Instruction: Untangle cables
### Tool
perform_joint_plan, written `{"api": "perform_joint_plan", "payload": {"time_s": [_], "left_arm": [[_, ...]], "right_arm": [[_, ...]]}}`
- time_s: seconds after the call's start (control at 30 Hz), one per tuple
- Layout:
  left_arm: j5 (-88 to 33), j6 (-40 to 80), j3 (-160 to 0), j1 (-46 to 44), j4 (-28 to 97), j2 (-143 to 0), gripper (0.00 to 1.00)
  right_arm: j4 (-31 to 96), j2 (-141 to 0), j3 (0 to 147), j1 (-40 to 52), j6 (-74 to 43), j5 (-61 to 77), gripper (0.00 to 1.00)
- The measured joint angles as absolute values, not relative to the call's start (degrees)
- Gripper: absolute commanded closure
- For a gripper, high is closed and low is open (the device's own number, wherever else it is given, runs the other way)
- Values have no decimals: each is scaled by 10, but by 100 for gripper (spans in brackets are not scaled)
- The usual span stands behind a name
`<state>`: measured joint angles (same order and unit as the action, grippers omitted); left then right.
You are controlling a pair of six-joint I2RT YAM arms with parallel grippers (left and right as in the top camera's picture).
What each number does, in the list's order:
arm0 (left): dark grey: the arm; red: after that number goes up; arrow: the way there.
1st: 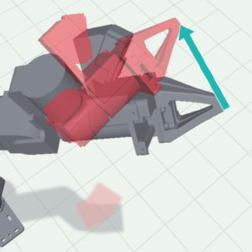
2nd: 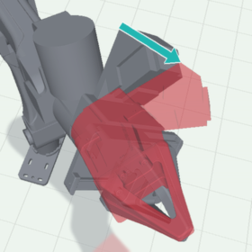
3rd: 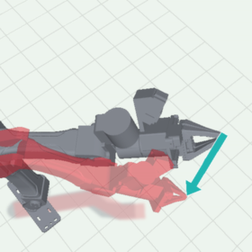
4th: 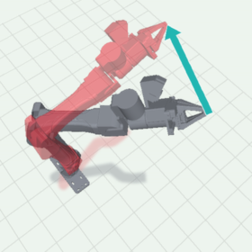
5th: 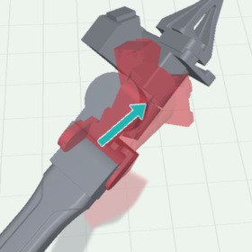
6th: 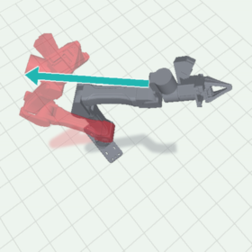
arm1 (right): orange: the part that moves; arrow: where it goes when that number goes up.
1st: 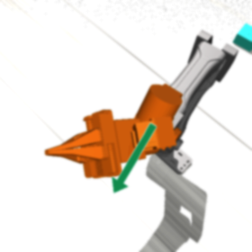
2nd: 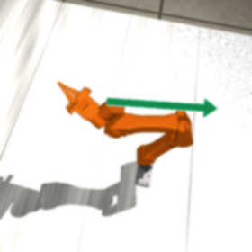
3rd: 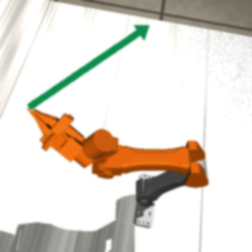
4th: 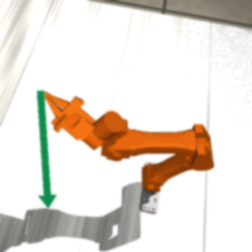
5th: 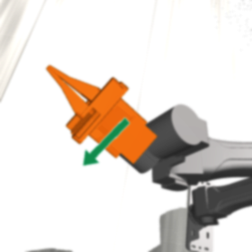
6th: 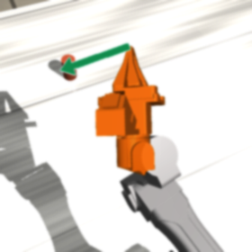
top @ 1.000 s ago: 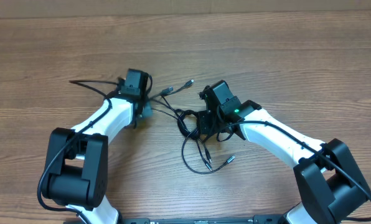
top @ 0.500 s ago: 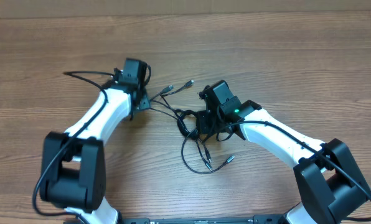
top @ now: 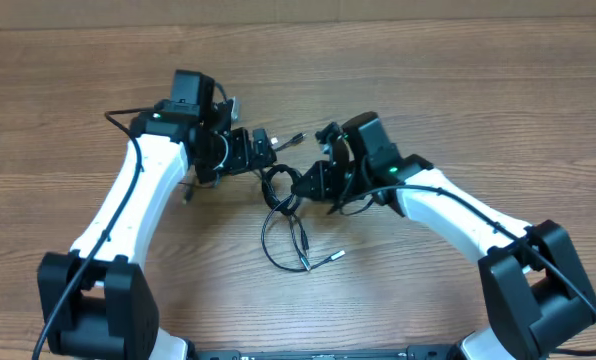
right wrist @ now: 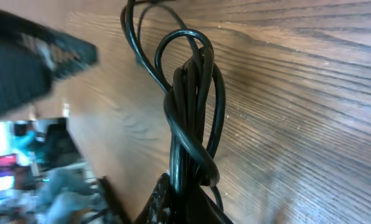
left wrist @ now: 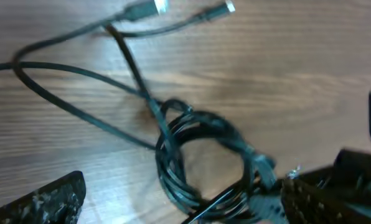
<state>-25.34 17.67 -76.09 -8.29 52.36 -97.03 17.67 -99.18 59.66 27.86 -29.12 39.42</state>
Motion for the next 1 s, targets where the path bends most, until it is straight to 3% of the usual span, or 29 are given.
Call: {"api": "perform_joint_plan", "payload": {"time_s": [0.07, 0.23, 0.47, 0.6, 0.77, 0.8, 0.83, 0.87, 0.93, 1.0], "left_arm": [[-286, 153, -761, -65, 534, -980, 4], [-316, 126, -751, -38, 531, -999, 27], [-372, 116, -690, -45, 491, -1041, 30], [-403, 120, -666, -57, 452, -1052, 44], [-415, 138, -642, -82, 404, -1052, 42], [-416, 140, -637, -88, 395, -1052, 45], [-416, 145, -634, -95, 389, -1052, 55], [-418, 149, -633, -99, 386, -1052, 72], [-415, 151, -633, -106, 378, -1052, 80], [-403, 150, -632, -105, 378, -1052, 80]], "right_arm": [[177, -992, 597, 262, -301, 412, 96], [187, -992, 597, 244, -313, 429, 96], [192, -992, 597, 245, -315, 434, 96], [202, -992, 597, 245, -315, 432, 96], [206, -992, 597, 252, -315, 430, 96], [208, -992, 597, 257, -315, 430, 96], [211, -992, 597, 261, -315, 427, 96], [224, -992, 597, 271, -315, 414, 96], [242, -992, 597, 282, -314, 397, 96], [253, -992, 597, 290, -315, 381, 96]]}}
